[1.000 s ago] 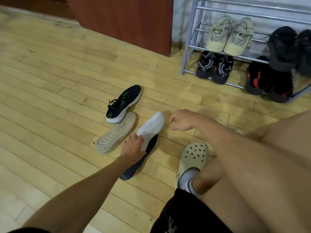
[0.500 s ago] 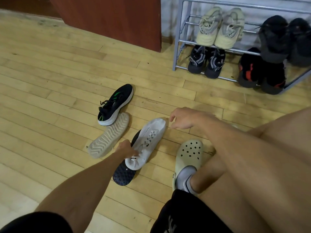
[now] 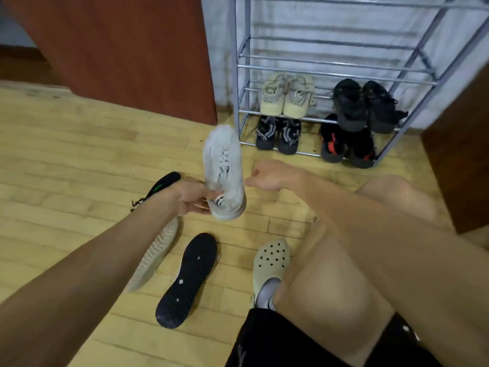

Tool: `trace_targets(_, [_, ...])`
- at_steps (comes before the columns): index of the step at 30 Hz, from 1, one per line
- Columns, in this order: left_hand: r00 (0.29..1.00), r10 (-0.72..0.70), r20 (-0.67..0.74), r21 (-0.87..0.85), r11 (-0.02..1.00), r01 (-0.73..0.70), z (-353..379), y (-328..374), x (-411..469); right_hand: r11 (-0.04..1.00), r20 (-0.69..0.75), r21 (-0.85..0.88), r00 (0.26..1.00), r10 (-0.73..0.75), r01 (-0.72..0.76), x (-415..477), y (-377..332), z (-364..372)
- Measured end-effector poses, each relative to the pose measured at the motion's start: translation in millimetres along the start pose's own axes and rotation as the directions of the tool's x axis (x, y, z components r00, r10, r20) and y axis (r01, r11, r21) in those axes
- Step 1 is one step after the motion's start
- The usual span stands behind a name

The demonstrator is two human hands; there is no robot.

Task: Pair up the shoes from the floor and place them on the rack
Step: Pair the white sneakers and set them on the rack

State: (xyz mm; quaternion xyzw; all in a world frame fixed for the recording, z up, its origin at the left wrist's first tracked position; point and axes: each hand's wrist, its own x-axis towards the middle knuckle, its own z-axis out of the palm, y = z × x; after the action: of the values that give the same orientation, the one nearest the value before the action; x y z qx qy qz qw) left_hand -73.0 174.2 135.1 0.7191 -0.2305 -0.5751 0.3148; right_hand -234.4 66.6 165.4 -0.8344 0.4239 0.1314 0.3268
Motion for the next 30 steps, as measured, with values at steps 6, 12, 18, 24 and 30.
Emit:
trace_targets(6, [0.963,0.269,-0.014,0.054,0.962,-0.268,41,121,-37,0.953,-0.243,0.279,0.969,-0.051,0.121,-49,29,-90])
trace_targets(12, [0.941,0.337,0.025,0.1,0.936,-0.338,134,202,-53,0.877,-0.353,0.455,0.935,0.018,0.155,-121,115,-151])
trace_targets(18, [0.958,0.255,0.128,0.103,0.958,-0.269,248,218,-40,0.779,-0.415,0.626,0.853,0.316,0.016,-178,243,-144])
trace_targets(24, [0.969,0.15,0.198,0.155,0.971,-0.182,347,188,-13,0.605,-0.17,0.741,0.791,0.588,-0.29,-205,366,-75])
trace_targets(30, [0.964,-0.014,0.265,0.251,0.967,-0.055,398,121,31,0.465,-0.002,0.743,0.694,0.72,-0.481,-190,422,8])
